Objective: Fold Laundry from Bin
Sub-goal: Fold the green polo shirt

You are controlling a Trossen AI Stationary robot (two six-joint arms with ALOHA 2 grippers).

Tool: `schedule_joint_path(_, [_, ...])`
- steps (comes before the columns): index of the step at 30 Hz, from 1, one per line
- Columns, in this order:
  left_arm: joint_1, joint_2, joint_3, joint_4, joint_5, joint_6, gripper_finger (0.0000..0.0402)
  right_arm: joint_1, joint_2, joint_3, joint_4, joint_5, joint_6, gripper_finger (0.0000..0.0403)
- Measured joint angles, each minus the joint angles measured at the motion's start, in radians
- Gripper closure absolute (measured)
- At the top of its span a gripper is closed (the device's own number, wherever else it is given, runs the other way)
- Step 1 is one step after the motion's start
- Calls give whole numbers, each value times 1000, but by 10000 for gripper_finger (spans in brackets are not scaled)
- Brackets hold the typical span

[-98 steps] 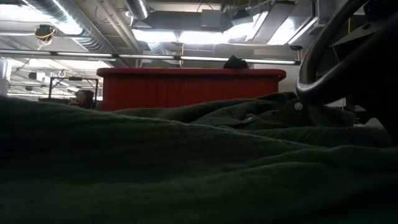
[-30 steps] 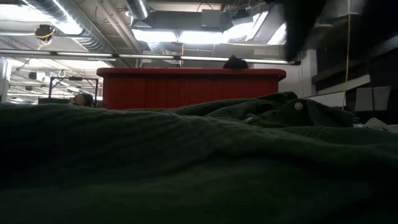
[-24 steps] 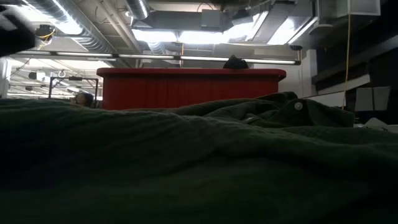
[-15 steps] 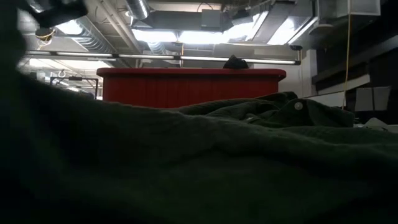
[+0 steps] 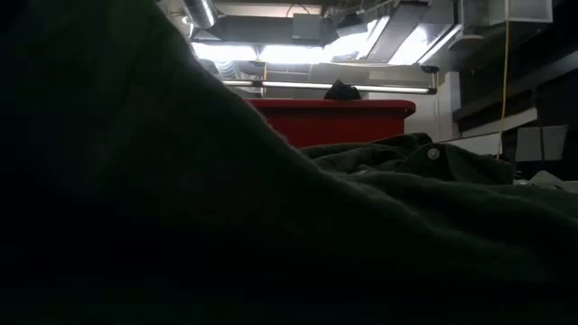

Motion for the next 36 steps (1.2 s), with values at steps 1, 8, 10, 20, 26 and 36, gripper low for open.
schedule_joint_path(1, [0,0,0,0,1,0,401,-1,0,0,6,2,8,226])
schedule_joint_path(8, [0,0,0,0,0,-3,401,-8,-1,0,-4,20,188,226])
schedule_joint_path(10, [-1,0,0,0,0,-3,401,-7,-2,0,-60,-35,216,226])
schedule_joint_path(20, [-88,0,0,-53,35,-49,401,88,-2,0,-637,-230,401,226])
schedule_joint_path(26, [-147,0,0,-82,-5,-105,401,191,-2,0,-933,-263,507,226])
schedule_joint_path(36, [-222,0,0,-92,-47,-127,401,267,-2,-125,-963,-281,561,226])
